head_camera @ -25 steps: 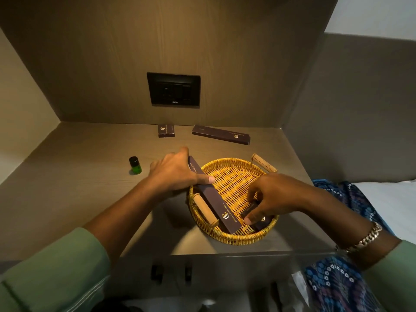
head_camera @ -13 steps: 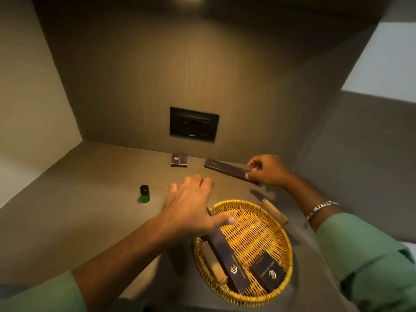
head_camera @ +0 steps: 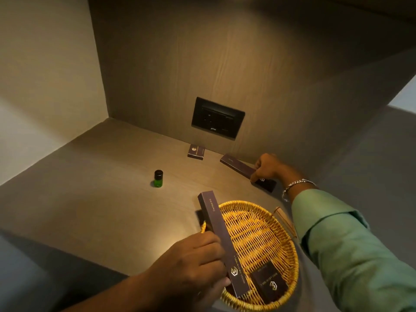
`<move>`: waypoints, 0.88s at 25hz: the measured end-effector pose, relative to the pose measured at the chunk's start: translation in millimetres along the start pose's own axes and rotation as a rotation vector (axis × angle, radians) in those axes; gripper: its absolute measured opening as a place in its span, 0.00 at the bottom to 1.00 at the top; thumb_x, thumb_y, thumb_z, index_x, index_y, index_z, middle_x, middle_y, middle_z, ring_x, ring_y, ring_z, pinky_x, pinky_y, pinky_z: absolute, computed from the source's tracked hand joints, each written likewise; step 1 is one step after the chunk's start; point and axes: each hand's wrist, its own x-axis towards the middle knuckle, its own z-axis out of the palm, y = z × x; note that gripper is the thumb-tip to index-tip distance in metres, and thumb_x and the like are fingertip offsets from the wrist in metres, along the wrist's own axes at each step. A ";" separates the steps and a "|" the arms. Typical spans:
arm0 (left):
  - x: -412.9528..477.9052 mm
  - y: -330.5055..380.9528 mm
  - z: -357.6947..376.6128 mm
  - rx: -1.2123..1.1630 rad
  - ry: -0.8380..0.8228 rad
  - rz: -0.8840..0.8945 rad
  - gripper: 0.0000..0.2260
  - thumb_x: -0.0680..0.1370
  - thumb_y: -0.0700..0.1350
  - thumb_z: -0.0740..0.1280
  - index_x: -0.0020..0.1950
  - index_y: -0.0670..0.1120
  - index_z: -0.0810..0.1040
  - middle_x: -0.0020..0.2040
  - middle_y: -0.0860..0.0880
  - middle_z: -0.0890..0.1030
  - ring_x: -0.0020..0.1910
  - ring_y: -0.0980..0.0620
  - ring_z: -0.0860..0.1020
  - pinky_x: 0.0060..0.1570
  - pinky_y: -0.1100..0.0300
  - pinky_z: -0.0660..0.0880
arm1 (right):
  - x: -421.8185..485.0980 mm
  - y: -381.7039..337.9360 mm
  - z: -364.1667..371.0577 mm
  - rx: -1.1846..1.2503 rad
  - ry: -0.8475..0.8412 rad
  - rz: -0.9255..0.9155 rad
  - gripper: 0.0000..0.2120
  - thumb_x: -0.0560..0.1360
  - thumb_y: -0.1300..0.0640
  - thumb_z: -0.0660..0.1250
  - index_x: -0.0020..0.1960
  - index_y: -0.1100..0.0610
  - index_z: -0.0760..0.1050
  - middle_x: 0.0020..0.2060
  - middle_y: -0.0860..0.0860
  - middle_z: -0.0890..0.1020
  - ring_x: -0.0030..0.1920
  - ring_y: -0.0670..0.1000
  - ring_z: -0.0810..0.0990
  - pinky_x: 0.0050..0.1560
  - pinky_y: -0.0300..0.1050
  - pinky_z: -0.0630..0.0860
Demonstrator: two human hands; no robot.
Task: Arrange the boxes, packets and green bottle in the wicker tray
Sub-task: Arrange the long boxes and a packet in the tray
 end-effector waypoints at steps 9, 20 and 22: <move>-16.5 3.5 9.1 -0.042 -0.024 -0.060 0.10 0.75 0.53 0.70 0.47 0.46 0.81 0.48 0.48 0.84 0.49 0.54 0.79 0.45 0.64 0.78 | -120.3 -21.8 -43.7 0.232 0.199 -0.074 0.12 0.64 0.53 0.80 0.38 0.61 0.82 0.33 0.55 0.85 0.33 0.51 0.85 0.32 0.46 0.82; -9.4 -11.2 3.2 -0.036 -0.027 0.015 0.10 0.74 0.48 0.69 0.44 0.41 0.82 0.44 0.45 0.84 0.45 0.50 0.81 0.41 0.54 0.80 | -202.0 -32.9 39.2 -0.120 0.176 0.058 0.15 0.66 0.47 0.77 0.45 0.56 0.80 0.31 0.47 0.75 0.33 0.47 0.77 0.28 0.42 0.73; -7.4 -12.0 -0.1 -0.029 -0.058 0.016 0.11 0.75 0.50 0.68 0.44 0.42 0.81 0.44 0.46 0.84 0.45 0.50 0.81 0.39 0.54 0.80 | -204.2 -35.3 48.1 -0.179 0.209 0.044 0.15 0.66 0.49 0.77 0.45 0.57 0.80 0.30 0.48 0.72 0.33 0.50 0.75 0.26 0.41 0.67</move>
